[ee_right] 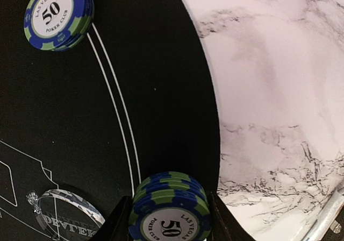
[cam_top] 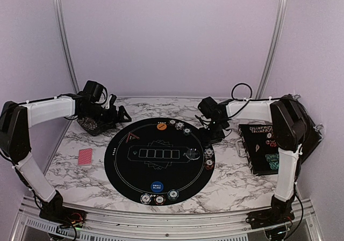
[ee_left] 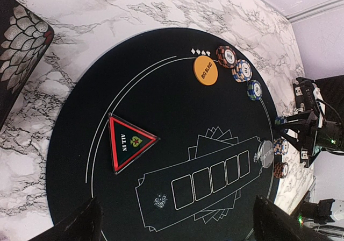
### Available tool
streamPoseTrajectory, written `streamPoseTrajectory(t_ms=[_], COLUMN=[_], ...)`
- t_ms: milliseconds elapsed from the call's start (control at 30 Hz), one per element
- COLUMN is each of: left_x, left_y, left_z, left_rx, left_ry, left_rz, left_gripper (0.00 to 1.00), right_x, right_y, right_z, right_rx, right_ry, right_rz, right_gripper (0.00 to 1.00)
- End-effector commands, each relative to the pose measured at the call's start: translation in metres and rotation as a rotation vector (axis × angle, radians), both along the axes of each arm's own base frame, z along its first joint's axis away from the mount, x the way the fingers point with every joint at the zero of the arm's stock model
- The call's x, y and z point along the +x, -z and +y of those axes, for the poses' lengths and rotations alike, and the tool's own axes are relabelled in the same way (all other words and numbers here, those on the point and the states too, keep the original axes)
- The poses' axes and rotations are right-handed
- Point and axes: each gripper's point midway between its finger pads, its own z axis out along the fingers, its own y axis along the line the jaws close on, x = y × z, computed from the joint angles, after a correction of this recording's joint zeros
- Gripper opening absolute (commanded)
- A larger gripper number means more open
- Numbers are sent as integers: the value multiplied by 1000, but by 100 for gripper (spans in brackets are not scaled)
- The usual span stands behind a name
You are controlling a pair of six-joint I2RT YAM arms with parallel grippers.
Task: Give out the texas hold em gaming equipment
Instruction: Place the poker chips pile in the dealer area.
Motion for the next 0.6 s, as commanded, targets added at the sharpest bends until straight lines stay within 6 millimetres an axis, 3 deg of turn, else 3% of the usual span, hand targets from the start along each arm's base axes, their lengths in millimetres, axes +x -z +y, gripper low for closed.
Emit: streamPoseTrajectory(t_ms=[0, 567], left_x=[-1, 0], left_y=[1, 2], left_z=[1, 1], left_rx=[3, 5], left_ry=[-3, -4], left_rz=[0, 1], left_gripper=[99, 99], right_x=[1, 1], right_y=[5, 11], right_z=[7, 6], right_rx=[8, -5], right_ry=[-2, -5], right_rz=[-8, 1], right_gripper=[21, 35])
